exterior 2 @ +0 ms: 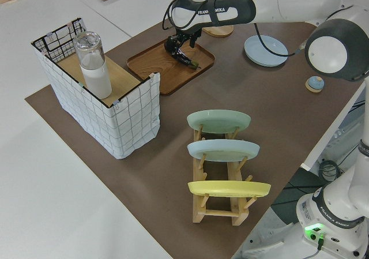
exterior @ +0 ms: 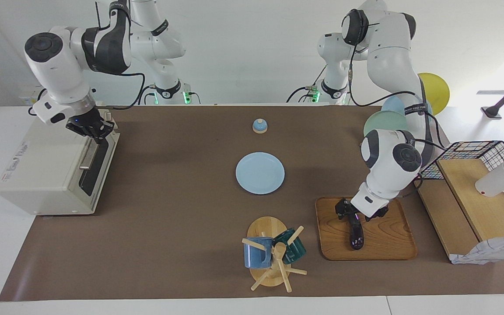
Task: Put eggplant into oven
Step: 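Grasp the eggplant with the left gripper while the right gripper reaches the oven, then carry the eggplant to the plate while the right gripper opens the oven door, then lower the eggplant onto the blue plate and open the left gripper, then grasp the eggplant with the right gripper while the left gripper withdraws, then carry the eggplant with the right gripper into the open oven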
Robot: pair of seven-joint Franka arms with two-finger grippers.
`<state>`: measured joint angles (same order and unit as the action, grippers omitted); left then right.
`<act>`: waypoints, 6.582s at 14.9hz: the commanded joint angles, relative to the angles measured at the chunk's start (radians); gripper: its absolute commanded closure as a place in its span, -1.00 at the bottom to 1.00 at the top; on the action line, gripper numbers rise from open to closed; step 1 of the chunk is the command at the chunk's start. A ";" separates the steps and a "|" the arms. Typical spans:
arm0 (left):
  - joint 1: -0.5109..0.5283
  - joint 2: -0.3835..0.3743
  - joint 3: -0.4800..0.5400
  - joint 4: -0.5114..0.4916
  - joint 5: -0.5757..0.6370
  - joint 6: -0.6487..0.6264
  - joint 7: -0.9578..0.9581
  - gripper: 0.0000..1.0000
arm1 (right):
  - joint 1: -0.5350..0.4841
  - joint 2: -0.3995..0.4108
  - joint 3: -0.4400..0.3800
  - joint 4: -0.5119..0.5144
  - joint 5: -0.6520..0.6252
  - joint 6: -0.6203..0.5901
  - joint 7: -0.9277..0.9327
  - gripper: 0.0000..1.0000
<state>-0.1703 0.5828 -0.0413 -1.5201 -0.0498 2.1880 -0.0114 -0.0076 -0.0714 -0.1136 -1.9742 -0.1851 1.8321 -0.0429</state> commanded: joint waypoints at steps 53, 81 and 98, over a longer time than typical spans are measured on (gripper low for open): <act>-0.534 -0.336 0.009 -0.557 -0.168 0.314 -0.630 -0.39 | 0.316 0.200 0.018 -0.183 0.300 0.506 0.221 -1.00; 0.031 -0.626 0.028 -0.104 0.044 -0.662 -0.059 -1.00 | 0.885 0.719 0.043 0.606 0.107 0.234 0.702 -1.00; 0.074 -0.603 0.000 -0.098 0.039 -0.636 -0.010 -1.00 | 0.919 0.725 0.046 0.457 -0.063 0.329 0.680 1.00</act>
<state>-0.1115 -0.0128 -0.0269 -1.6031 -0.0245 1.5511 -0.0369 0.9156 0.6713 -0.0702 -1.4642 -0.2189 2.1406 0.6538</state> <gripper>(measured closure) 0.000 0.661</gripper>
